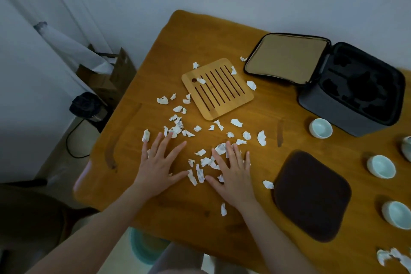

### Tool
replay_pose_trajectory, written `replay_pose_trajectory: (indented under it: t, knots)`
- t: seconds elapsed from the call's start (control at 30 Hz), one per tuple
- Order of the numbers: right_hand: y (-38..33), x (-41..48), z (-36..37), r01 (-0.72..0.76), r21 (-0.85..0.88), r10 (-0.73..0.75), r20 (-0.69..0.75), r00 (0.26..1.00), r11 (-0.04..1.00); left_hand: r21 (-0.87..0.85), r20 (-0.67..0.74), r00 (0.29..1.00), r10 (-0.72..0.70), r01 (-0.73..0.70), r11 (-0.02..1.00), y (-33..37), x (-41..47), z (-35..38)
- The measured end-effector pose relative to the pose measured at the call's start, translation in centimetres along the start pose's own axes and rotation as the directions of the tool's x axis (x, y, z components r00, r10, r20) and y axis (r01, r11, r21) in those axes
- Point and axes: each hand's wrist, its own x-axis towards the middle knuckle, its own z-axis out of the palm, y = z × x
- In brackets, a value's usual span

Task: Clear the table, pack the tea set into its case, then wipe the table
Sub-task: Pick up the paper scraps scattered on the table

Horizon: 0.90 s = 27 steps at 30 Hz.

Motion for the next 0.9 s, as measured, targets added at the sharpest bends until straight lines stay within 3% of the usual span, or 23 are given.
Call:
replay_pose_trajectory:
  t: [0.27,0.57,0.77,0.9]
  knots:
    - [-0.5,2.6,0.1,0.008,-0.028,-0.009,-0.022,1.0,1.0,-0.061,0.005,0.998,0.062,-0.062,0.996,-2.0,0.4,0.4]
    - [1.7,3.8,-1.2,-0.231,-0.035,0.226,-0.121,0.967,0.972,0.006,-0.037,0.999,0.013,-0.013,1.0,-1.8,4.9,-0.3]
    - [5.9,4.3,-2.7,-0.441,0.194,0.471,-0.151,0.869,0.876,-0.129,-0.039,0.997,-0.07,0.064,0.99,-4.9,4.5,-0.5]
    - [6.6,5.1,-3.1,-0.323,0.146,0.333,-0.047,0.942,0.935,-0.167,0.053,0.998,-0.035,0.044,0.985,-5.9,4.6,-0.5]
